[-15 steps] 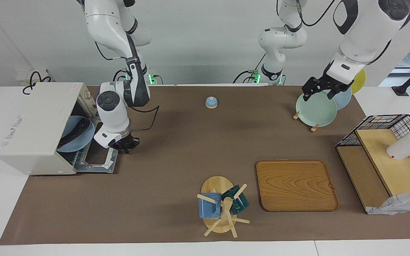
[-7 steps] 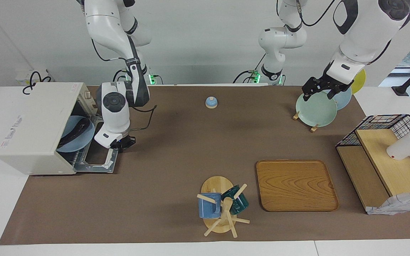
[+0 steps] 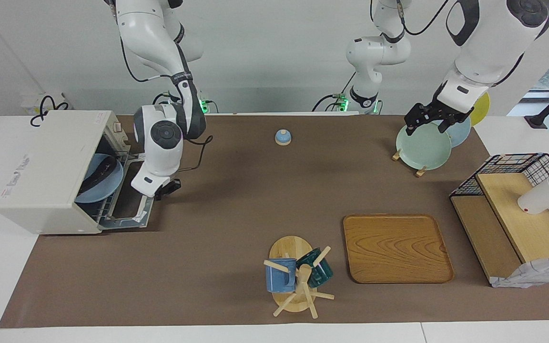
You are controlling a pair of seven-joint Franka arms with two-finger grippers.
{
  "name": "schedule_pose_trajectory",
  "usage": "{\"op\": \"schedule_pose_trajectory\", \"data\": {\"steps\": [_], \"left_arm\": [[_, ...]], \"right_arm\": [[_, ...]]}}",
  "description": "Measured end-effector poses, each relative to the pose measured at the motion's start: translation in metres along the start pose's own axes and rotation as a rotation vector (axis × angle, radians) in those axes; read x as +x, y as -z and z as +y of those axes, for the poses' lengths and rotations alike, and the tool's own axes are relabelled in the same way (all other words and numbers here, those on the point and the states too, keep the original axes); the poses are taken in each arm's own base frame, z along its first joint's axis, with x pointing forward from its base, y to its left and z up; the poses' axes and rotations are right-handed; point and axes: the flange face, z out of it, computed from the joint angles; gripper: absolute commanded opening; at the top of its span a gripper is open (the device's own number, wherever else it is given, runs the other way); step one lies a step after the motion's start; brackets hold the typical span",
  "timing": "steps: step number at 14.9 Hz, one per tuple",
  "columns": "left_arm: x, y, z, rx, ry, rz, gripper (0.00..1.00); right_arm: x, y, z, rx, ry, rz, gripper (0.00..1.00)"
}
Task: Put eggplant into oven
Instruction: 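Push the oven door shut with the right gripper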
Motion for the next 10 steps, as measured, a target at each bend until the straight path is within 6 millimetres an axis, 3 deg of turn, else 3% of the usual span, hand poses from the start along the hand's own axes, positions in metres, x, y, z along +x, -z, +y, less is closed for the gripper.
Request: {"op": "schedule_pose_trajectory", "data": {"steps": [5, 10], "left_arm": [[0.0, 0.0, 0.0, 0.0, 0.0, 0.0, 1.0], [0.0, 0.0, 0.0, 0.0, 0.0, 0.0, 1.0]], "right_arm": [[-0.019, 0.044, 0.064, 0.082, -0.047, 0.034, 0.0], [-0.04, 0.061, 0.11, 0.079, -0.075, 0.042, 0.0]]}}
